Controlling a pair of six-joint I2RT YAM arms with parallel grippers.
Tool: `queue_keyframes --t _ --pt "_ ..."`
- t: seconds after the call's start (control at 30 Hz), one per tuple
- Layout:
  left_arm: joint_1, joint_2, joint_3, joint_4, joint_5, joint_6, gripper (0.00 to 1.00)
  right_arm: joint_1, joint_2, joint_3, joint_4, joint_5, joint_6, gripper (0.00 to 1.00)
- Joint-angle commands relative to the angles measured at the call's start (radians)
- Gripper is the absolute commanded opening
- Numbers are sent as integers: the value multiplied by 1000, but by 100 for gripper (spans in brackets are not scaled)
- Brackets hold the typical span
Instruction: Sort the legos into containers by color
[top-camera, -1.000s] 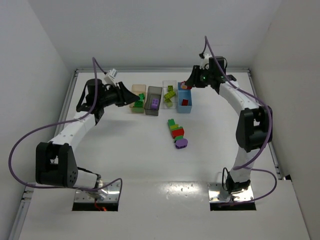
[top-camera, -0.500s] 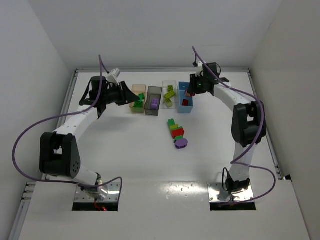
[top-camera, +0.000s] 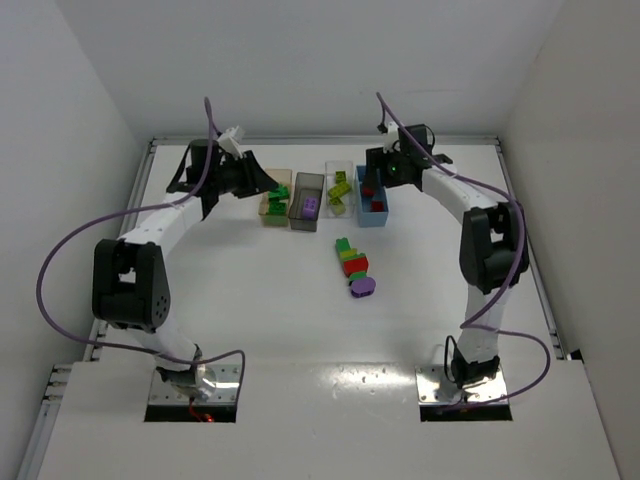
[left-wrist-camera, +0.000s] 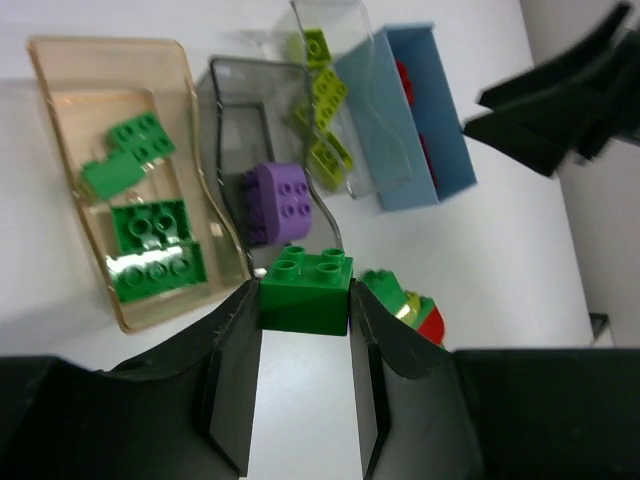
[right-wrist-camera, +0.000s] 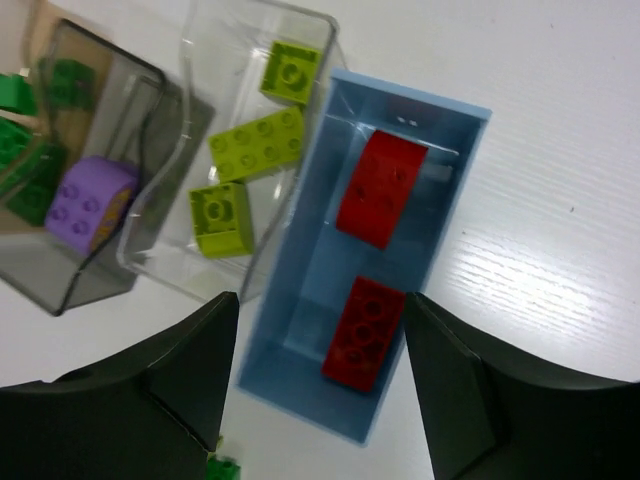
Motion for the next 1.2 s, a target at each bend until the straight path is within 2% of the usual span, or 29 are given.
queue_keyframes --t 0.0,0.2,0.33,0.4,0.53,0.73,0.77,0.8,0.87,0.93,1.07,1.17 --pt "-4 51 86 -8 -90 42 18 23 -138 30 43 -51 27 68" --pt "-45 187 241 -58 -203 97 18 33 -250 -21 54 -119 39 68" --pt "-56 270 325 -68 -237 98 24 33 -304 -75 26 -119 4 68" --pt "-74 299 353 -82 -274 98 30 24 -316 -102 15 -131 -28 68" --pt "-84 353 385 -104 -334 98 34 14 -350 -145 -60 -178 -135 69" --pt "-84 378 385 -104 -409 88 34 14 -402 -245 -118 -263 -280 69" --pt "-84 387 385 -104 -409 88 39 14 -411 -254 -136 -276 -292 69" --pt "-84 387 385 -104 -418 88 39 14 -411 -265 -137 -277 -292 69" --pt "-84 387 394 -116 -428 99 56 14 -411 -280 -147 -295 -303 69" --pt "-93 387 394 -116 -437 99 80 25 -421 -291 -147 -295 -324 69" --pt "-103 349 385 -127 -423 99 82 36 -421 -300 -135 -274 -294 69" --pt "-126 261 338 -79 -411 113 82 69 -402 -290 -124 -232 -262 69"
